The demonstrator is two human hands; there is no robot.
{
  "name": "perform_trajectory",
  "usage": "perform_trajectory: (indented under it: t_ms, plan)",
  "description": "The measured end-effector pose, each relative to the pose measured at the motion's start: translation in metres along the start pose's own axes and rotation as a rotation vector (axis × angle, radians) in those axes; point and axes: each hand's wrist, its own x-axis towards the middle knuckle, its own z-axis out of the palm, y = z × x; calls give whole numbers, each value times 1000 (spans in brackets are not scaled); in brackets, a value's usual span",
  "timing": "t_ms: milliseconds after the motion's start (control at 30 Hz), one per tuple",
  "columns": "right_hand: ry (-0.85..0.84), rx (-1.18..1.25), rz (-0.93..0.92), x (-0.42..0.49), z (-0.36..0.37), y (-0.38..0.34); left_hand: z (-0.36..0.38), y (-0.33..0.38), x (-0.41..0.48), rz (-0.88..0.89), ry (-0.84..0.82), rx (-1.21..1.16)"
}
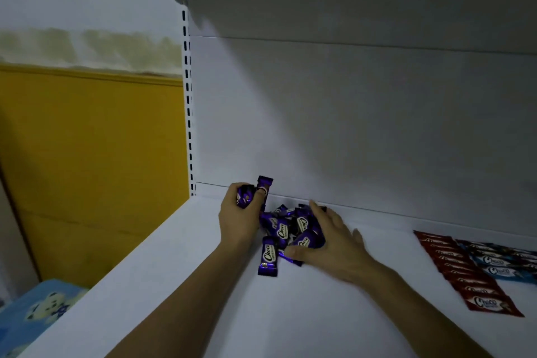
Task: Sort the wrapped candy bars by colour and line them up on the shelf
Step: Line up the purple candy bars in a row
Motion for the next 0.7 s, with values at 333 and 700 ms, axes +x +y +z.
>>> perform_trajectory:
  t_ms: [333,700]
  plan:
    - [9,-113,104,21,30,-46,-3,3,8,148,113,87]
    - [97,-28,114,24,36,-64,-3,20,6,118,-12,-50]
